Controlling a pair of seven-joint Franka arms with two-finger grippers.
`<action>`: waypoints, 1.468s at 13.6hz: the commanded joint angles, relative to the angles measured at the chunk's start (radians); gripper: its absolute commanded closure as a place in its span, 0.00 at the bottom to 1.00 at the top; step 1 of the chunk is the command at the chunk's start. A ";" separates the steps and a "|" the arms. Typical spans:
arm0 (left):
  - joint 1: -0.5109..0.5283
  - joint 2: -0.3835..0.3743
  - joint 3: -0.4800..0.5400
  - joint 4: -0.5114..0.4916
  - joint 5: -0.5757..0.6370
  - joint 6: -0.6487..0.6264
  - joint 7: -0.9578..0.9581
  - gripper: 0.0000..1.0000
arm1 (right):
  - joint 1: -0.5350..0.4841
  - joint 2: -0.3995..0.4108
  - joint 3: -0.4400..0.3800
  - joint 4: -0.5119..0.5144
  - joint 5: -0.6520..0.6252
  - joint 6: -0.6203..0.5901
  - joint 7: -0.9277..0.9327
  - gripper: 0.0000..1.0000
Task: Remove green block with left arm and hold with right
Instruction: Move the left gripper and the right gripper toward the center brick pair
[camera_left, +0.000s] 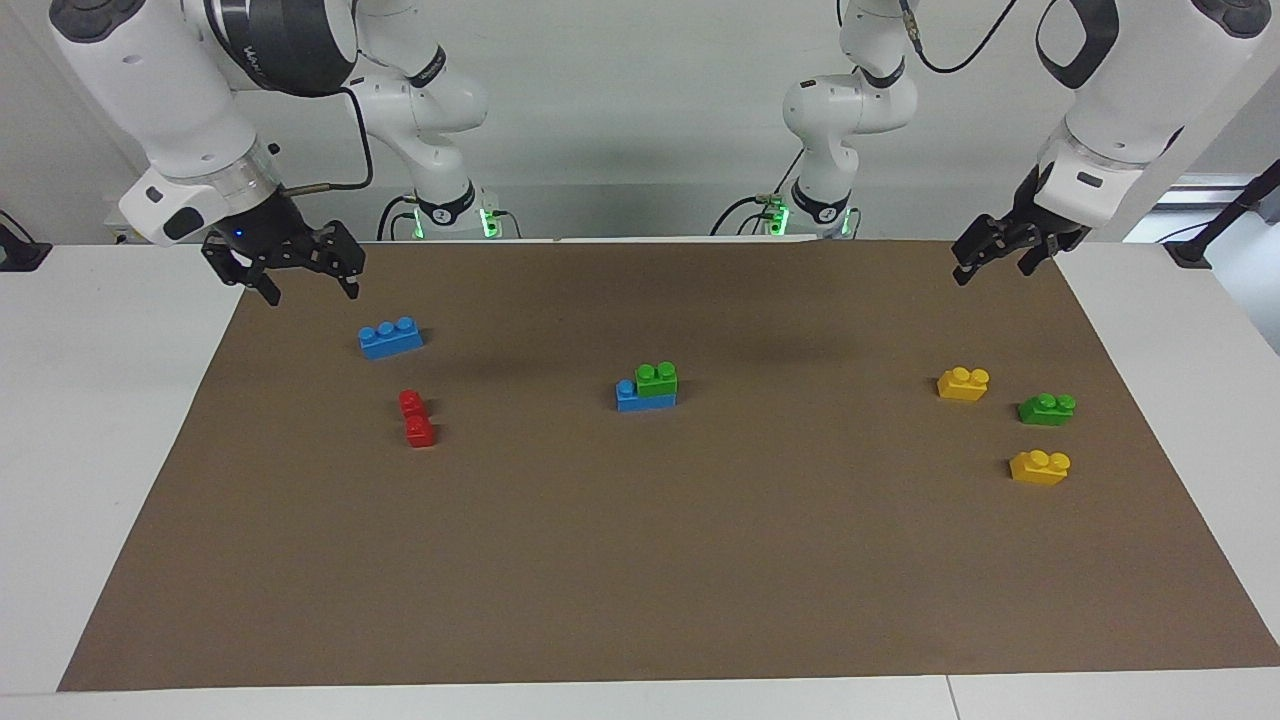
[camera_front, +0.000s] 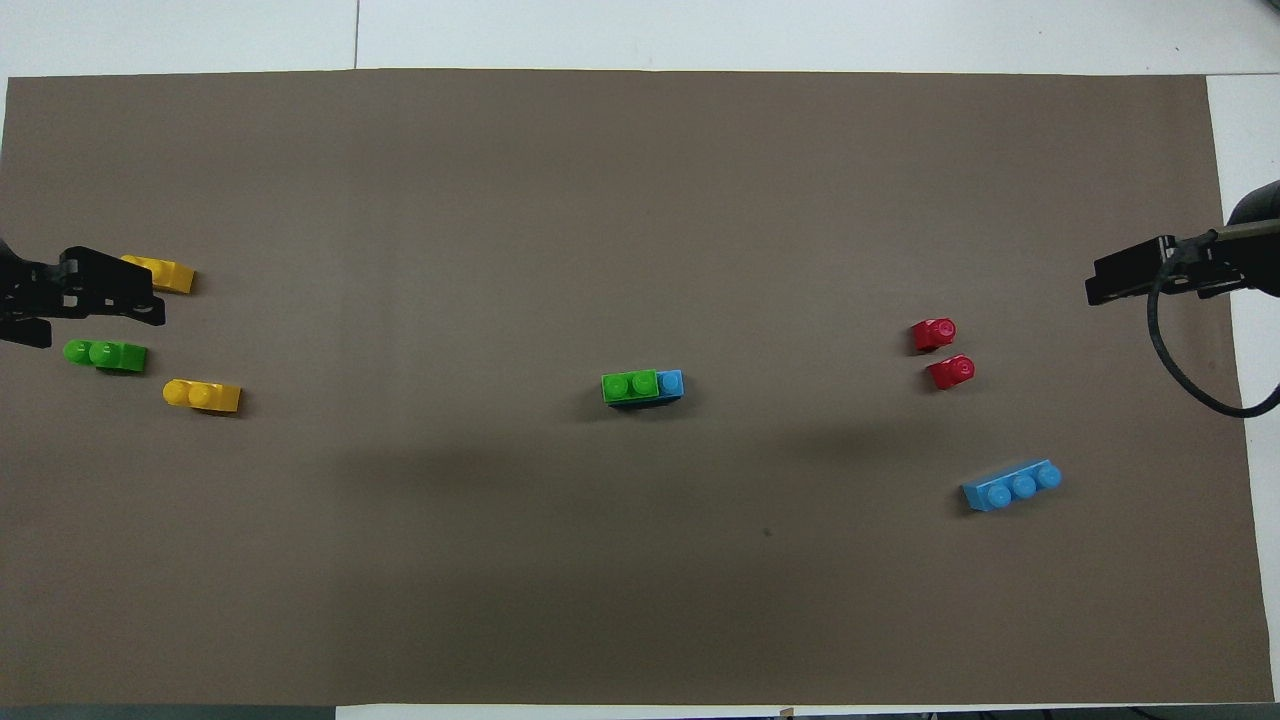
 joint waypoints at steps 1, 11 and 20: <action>0.003 0.008 -0.005 0.018 0.010 0.001 0.004 0.00 | -0.003 0.012 0.006 0.016 -0.021 0.008 0.024 0.00; 0.013 -0.017 -0.005 -0.013 0.004 -0.003 -0.050 0.00 | -0.002 -0.002 0.006 -0.012 -0.018 0.008 -0.096 0.00; -0.036 -0.026 -0.012 -0.024 -0.002 -0.012 -0.365 0.00 | -0.003 0.000 0.140 -0.123 -0.018 0.185 -0.205 0.00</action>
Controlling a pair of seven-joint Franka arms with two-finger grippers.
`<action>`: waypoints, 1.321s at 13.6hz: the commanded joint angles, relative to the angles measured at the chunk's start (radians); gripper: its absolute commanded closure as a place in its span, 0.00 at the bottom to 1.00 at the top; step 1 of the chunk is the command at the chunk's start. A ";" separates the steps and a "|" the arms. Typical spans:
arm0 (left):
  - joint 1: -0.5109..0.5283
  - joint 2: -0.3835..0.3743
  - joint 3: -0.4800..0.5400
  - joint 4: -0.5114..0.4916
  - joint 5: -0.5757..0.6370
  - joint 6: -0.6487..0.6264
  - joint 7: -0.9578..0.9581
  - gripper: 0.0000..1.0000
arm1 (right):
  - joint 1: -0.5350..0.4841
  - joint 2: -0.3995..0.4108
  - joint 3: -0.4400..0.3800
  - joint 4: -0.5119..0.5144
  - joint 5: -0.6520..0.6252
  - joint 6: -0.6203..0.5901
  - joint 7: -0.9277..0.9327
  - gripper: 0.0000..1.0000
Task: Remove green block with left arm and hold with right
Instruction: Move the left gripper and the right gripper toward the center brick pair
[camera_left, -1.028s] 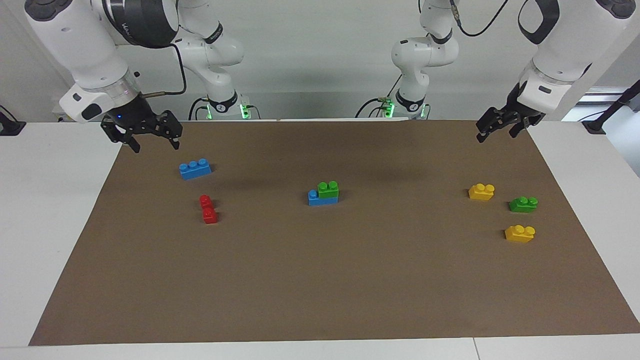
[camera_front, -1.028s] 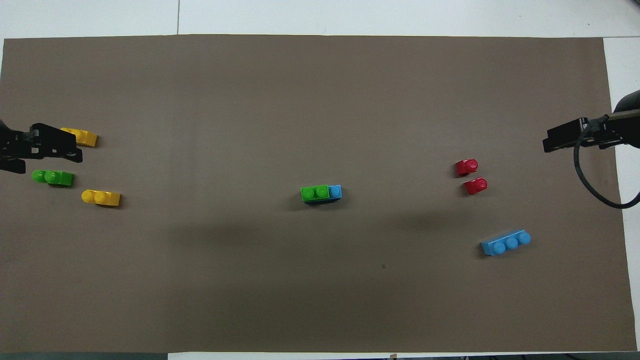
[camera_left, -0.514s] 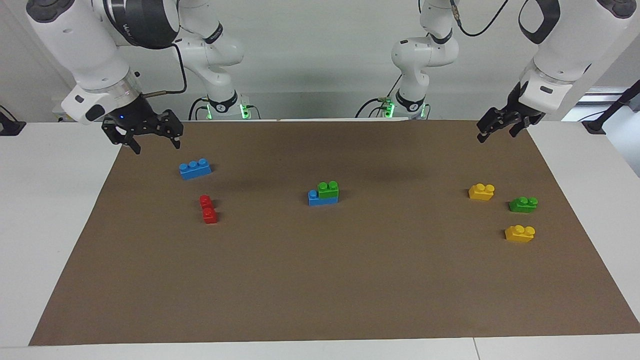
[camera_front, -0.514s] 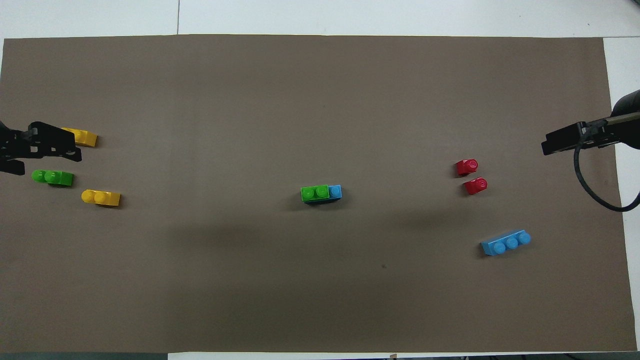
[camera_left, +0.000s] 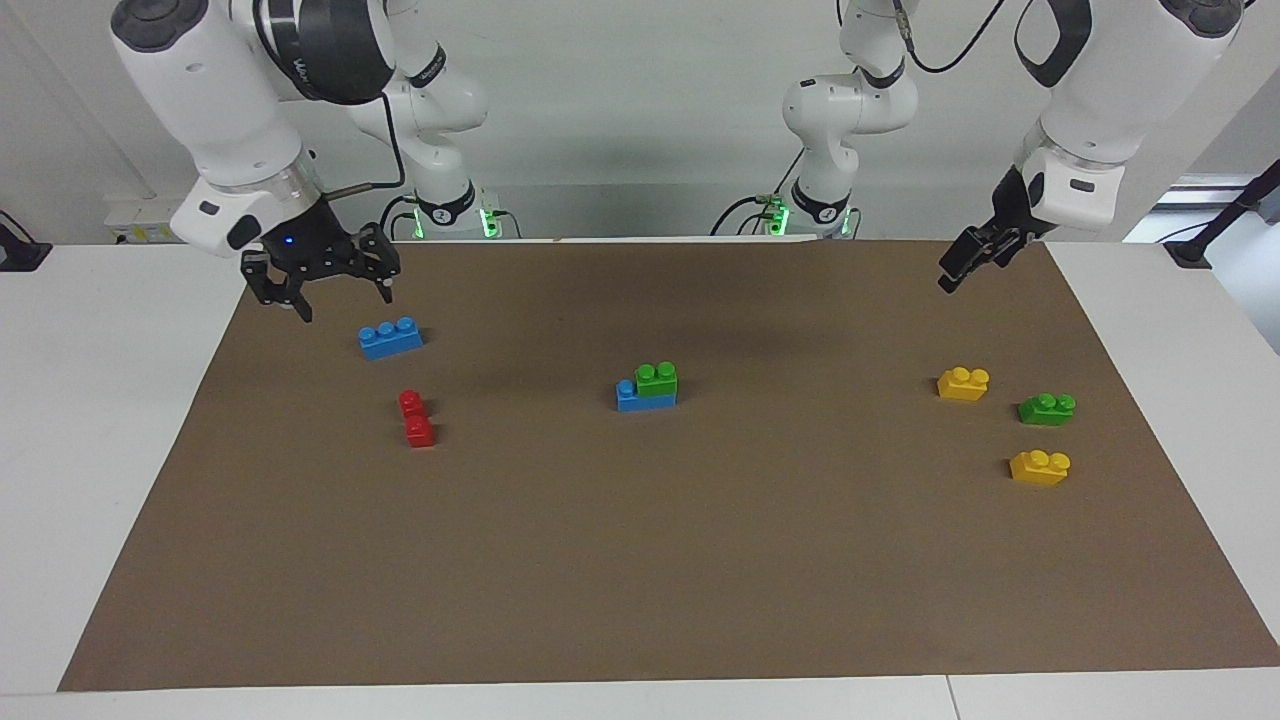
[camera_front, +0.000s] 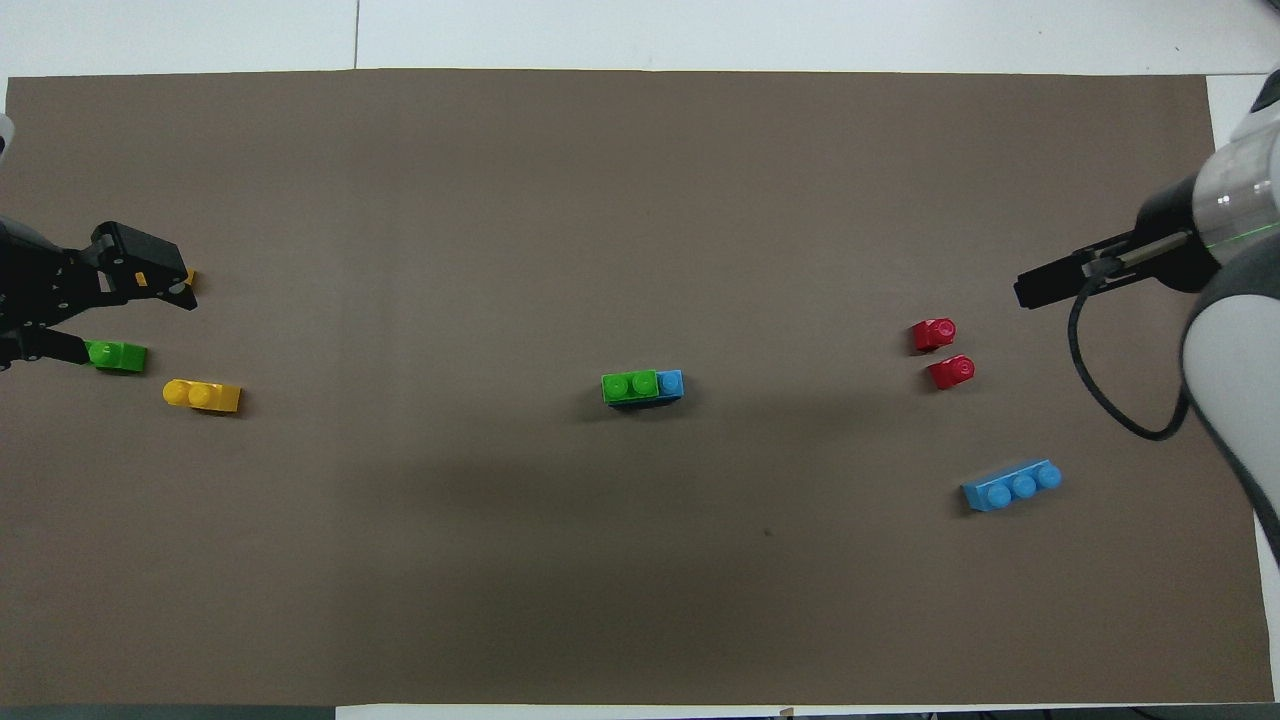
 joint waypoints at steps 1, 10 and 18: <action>-0.014 -0.034 0.007 -0.033 -0.010 -0.008 -0.046 0.00 | -0.009 -0.007 0.054 -0.077 -0.019 0.071 -0.053 0.00; -0.123 -0.073 0.007 -0.110 -0.074 0.048 -0.541 0.00 | -0.007 0.003 0.111 -0.255 0.008 0.312 -0.410 0.00; -0.289 -0.152 0.009 -0.292 -0.074 0.246 -1.053 0.00 | -0.001 0.003 0.146 -0.455 0.182 0.612 -0.818 0.00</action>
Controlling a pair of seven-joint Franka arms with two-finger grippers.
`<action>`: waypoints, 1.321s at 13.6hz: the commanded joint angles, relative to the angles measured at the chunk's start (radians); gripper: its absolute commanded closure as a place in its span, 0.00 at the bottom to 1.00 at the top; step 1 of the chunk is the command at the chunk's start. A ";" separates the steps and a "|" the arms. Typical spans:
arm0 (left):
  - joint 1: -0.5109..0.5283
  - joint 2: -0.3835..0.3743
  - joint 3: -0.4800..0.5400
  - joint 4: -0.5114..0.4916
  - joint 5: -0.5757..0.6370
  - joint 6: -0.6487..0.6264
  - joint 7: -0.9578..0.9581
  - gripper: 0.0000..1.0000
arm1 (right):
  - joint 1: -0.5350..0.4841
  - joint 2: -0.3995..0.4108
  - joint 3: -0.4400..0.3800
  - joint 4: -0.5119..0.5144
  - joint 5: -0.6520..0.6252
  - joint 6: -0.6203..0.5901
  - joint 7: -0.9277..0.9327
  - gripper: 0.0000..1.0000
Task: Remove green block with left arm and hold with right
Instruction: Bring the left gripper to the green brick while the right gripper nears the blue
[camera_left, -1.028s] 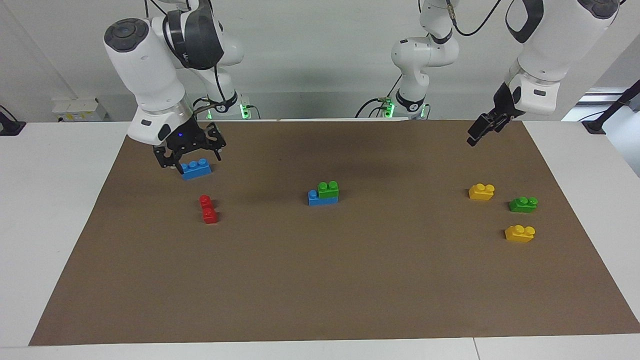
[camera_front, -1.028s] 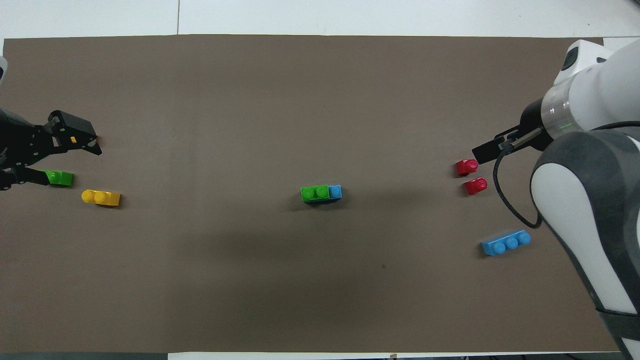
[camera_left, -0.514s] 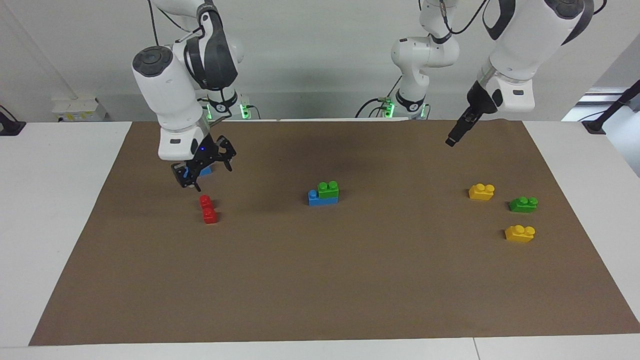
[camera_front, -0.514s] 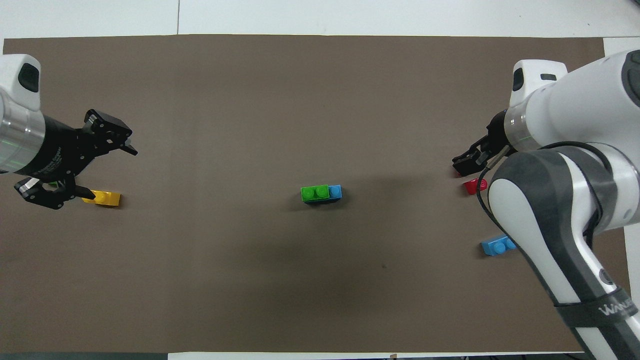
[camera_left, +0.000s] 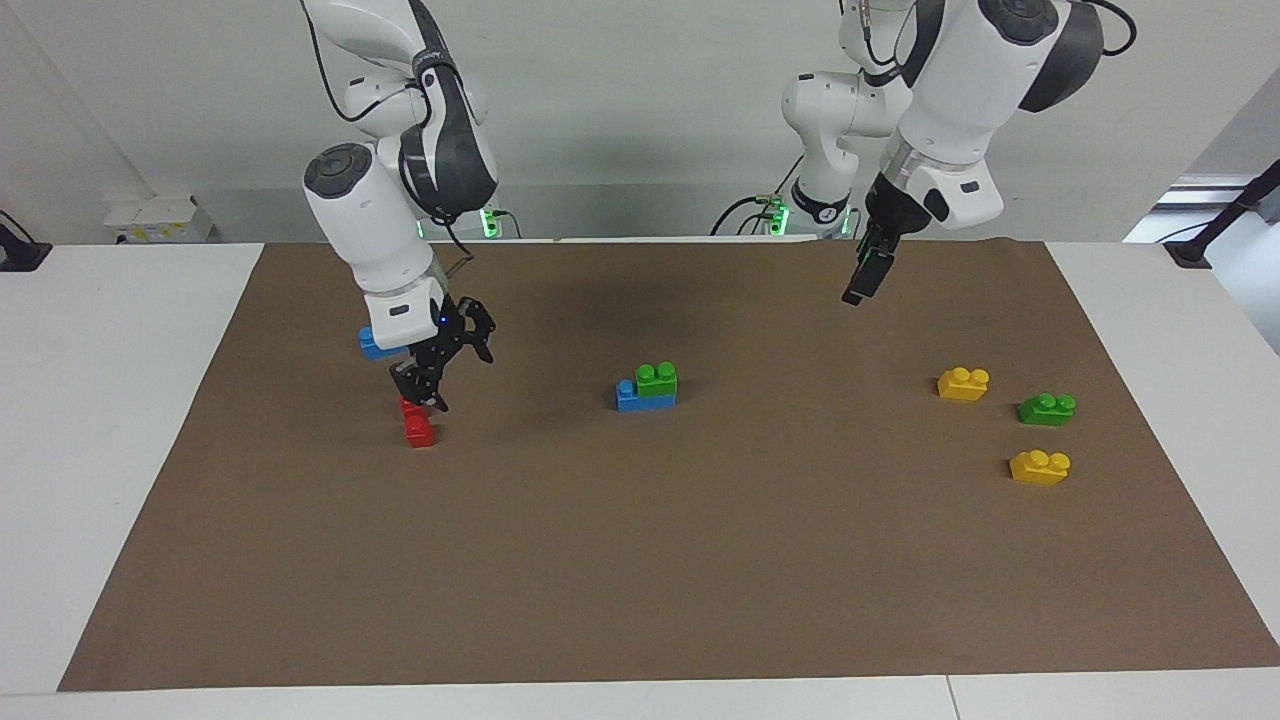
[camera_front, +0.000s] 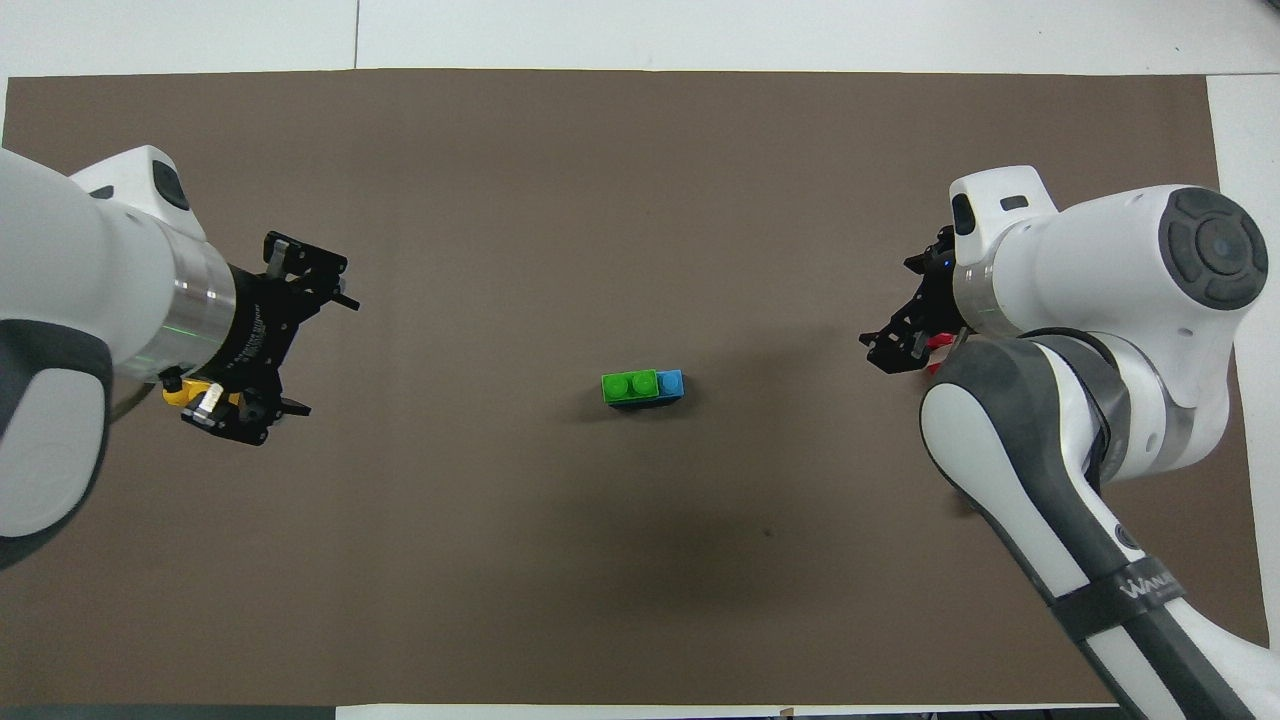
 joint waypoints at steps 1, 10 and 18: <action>-0.061 -0.075 0.015 -0.121 -0.010 0.102 -0.146 0.00 | -0.006 -0.012 0.047 -0.082 0.058 0.099 -0.154 0.00; -0.242 -0.066 0.015 -0.218 -0.007 0.238 -0.595 0.00 | -0.008 0.102 0.181 -0.194 0.269 0.369 -0.449 0.00; -0.350 0.064 0.015 -0.229 0.002 0.385 -0.845 0.00 | -0.006 0.170 0.296 -0.201 0.461 0.484 -0.642 0.00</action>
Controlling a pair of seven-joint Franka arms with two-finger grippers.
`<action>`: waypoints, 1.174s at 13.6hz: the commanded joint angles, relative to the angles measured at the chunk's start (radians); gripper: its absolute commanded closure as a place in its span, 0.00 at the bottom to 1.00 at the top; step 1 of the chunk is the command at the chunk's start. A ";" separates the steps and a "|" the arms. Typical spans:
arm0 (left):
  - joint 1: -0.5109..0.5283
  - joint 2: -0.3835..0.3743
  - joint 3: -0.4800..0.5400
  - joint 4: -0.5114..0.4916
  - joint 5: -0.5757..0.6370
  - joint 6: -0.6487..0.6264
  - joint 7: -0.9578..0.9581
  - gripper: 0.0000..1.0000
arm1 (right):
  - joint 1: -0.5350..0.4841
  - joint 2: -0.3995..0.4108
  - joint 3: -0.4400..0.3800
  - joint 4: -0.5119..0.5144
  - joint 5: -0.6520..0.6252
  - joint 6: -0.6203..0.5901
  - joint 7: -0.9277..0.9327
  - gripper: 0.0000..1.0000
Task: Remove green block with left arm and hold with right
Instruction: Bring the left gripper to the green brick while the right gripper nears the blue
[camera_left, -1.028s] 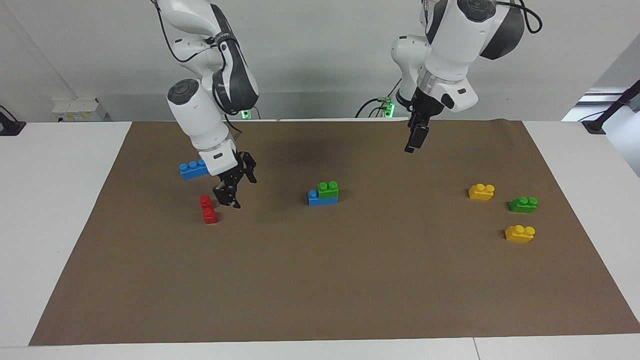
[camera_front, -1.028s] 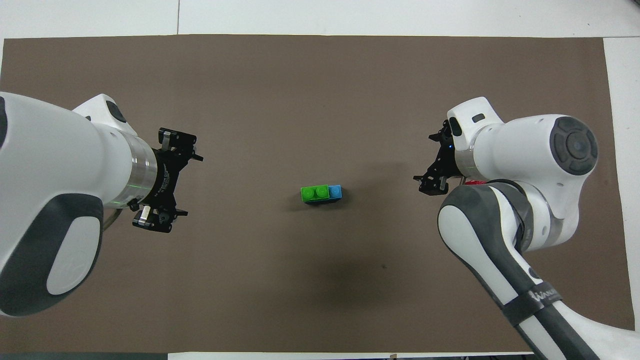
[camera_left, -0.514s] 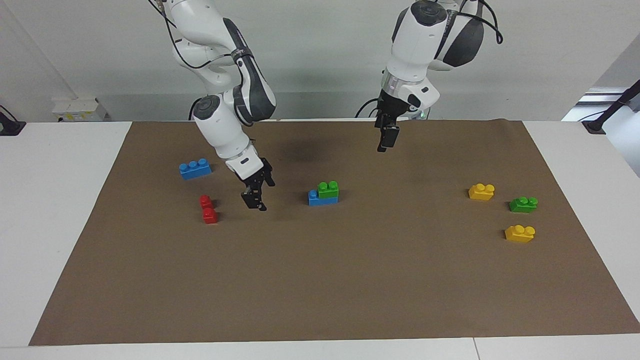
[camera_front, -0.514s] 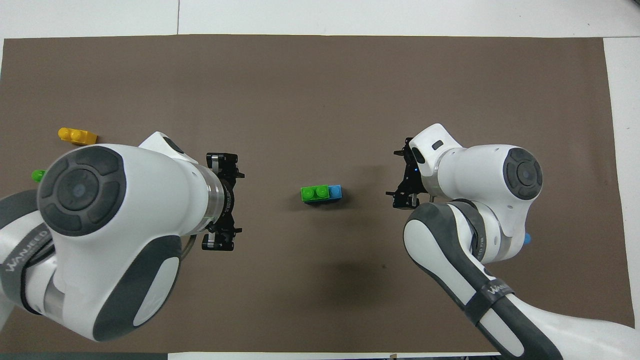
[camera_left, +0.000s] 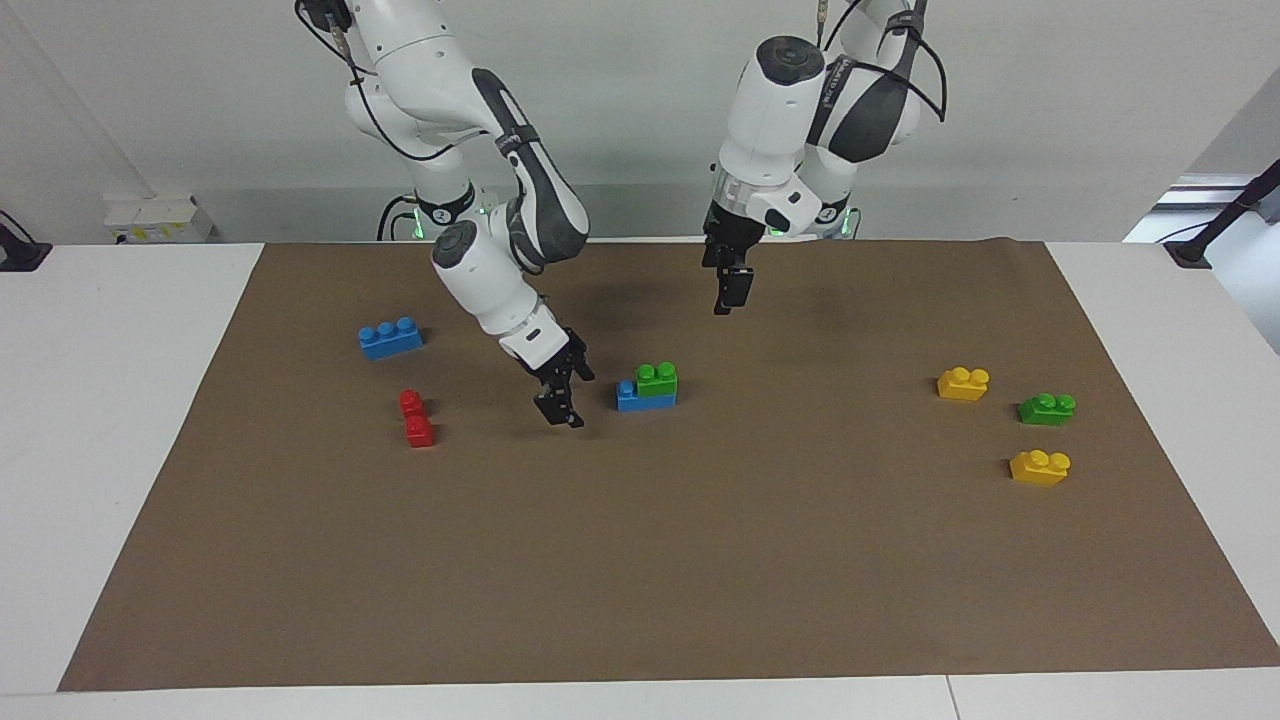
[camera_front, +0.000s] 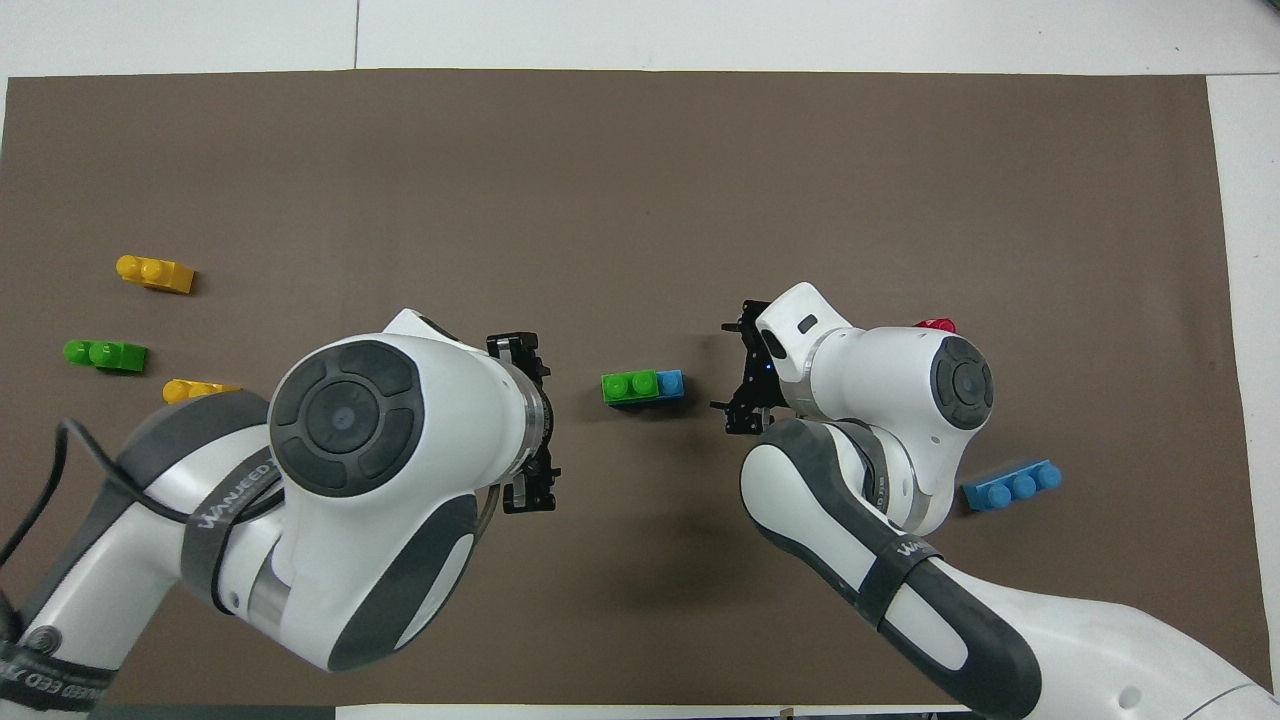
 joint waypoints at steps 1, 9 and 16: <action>-0.045 0.051 0.016 -0.007 0.002 0.064 -0.076 0.00 | -0.006 -0.006 0.028 -0.007 0.036 0.016 -0.070 0.00; -0.094 0.151 0.017 -0.009 0.027 0.182 -0.221 0.00 | 0.047 -0.004 0.034 -0.034 0.036 0.061 -0.101 0.00; -0.076 0.206 0.022 0.000 0.054 0.277 -0.271 0.00 | 0.074 0.066 0.034 -0.020 0.034 0.171 -0.085 0.00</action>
